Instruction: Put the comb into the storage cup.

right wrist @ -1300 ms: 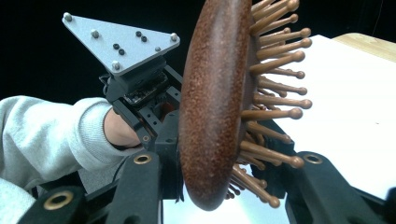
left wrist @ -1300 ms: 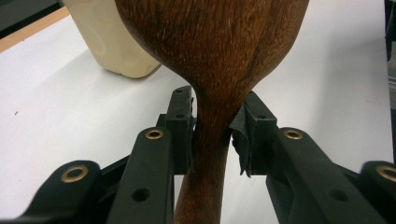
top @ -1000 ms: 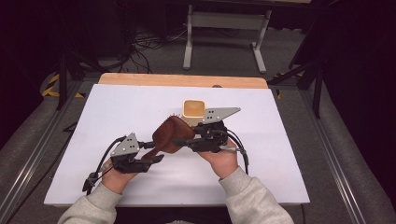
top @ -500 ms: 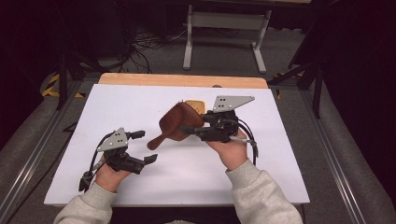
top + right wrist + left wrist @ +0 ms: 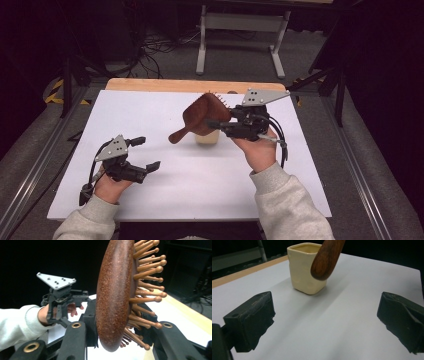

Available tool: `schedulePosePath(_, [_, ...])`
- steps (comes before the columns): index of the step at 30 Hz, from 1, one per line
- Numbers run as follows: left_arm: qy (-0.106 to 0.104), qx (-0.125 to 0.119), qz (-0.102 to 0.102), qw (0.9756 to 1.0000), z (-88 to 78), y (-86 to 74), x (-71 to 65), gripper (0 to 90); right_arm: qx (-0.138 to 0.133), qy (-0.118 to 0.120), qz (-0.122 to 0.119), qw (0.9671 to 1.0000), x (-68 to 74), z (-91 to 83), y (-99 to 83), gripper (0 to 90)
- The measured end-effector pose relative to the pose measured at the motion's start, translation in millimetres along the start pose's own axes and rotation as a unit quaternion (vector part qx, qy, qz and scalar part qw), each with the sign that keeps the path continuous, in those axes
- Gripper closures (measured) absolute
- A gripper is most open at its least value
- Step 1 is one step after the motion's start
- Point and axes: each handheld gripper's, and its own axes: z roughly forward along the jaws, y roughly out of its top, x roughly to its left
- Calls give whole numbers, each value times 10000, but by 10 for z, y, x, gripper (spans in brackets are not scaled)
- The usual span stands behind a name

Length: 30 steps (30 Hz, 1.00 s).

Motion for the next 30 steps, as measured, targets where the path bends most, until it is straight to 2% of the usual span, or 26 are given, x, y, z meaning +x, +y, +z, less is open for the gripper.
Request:
schedulePosePath(7, [72, 101, -52, 9999, -4, -41, 54, 22, -66, -273, 30, 9996, -81, -89, 65, 608])
schedulePosePath(14, [135, 57, -60, 9999, -24, -48, 78, 22, -91, -511, 39, 9986, -141, -158, 109, 608])
schedulePosePath(21, [184, 32, -137, 9997, -58, -59, 116, 23, -148, -815, 75, 9965, -196, -225, 104, 607])
schedulePosePath(26, [237, 21, -112, 9997, -65, -65, 133, 23, -124, -1081, 117, 9940, -254, -266, 87, 606])
schedulePosePath(30, [234, 30, -122, 9996, -69, -65, 131, 23, -120, -1172, 147, 9929, -290, -283, 75, 606])
